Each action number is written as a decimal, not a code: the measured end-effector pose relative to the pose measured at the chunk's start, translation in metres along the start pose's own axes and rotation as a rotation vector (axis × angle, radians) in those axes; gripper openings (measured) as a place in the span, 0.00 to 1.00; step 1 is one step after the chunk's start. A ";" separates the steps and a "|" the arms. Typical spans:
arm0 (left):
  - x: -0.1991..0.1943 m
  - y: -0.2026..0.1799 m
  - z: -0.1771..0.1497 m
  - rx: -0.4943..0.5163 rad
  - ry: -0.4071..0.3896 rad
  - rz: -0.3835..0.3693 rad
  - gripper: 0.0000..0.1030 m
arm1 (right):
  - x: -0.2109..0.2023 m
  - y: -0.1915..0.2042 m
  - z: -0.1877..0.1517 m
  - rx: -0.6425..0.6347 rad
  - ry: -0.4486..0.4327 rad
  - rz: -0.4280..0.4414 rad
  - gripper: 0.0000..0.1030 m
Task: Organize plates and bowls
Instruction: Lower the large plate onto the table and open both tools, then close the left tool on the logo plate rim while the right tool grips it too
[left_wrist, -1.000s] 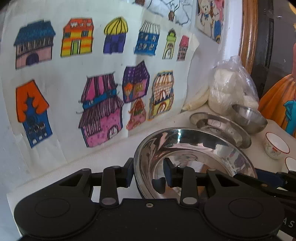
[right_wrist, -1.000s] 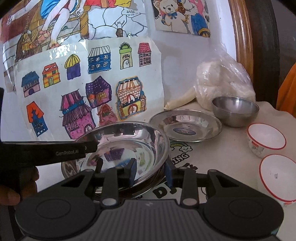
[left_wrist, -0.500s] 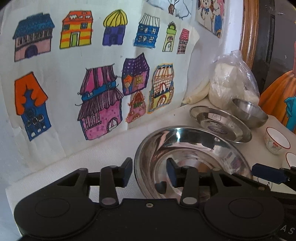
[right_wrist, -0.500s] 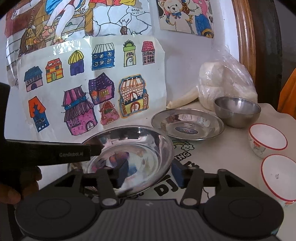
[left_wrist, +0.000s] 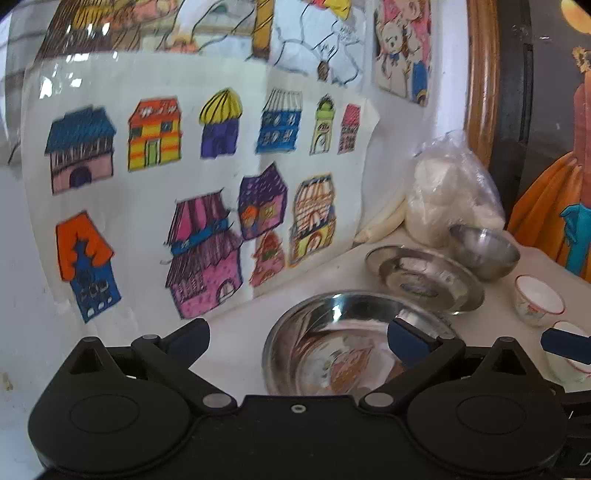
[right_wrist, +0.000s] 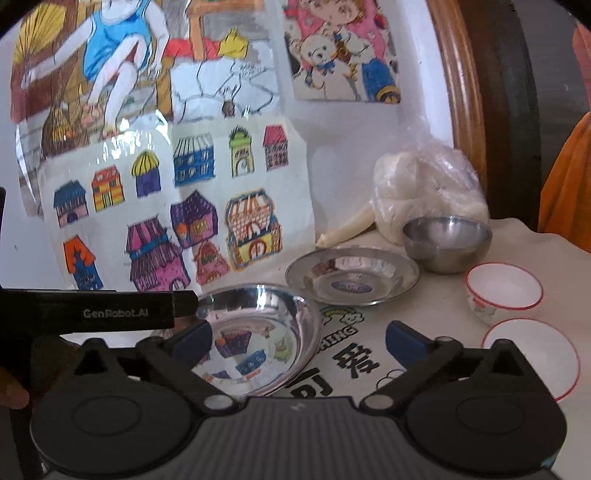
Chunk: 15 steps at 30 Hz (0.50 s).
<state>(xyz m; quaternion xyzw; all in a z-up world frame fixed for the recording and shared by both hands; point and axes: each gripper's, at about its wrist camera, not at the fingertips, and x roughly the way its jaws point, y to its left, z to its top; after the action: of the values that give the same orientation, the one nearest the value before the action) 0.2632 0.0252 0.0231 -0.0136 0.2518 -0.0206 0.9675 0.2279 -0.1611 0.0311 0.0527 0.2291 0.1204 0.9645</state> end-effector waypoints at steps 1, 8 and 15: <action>-0.002 -0.002 0.002 0.005 -0.003 -0.004 0.99 | -0.003 -0.001 0.001 0.000 -0.008 -0.003 1.00; 0.000 -0.017 0.026 0.057 0.011 -0.071 0.99 | -0.020 -0.018 0.011 0.006 -0.053 -0.050 1.00; 0.038 -0.026 0.061 -0.014 0.177 -0.281 0.99 | -0.016 -0.066 0.033 0.136 -0.020 -0.008 1.00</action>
<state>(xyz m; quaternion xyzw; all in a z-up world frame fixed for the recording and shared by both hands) 0.3256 -0.0012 0.0586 -0.0534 0.3317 -0.1553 0.9290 0.2426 -0.2304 0.0573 0.1184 0.2275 0.1002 0.9613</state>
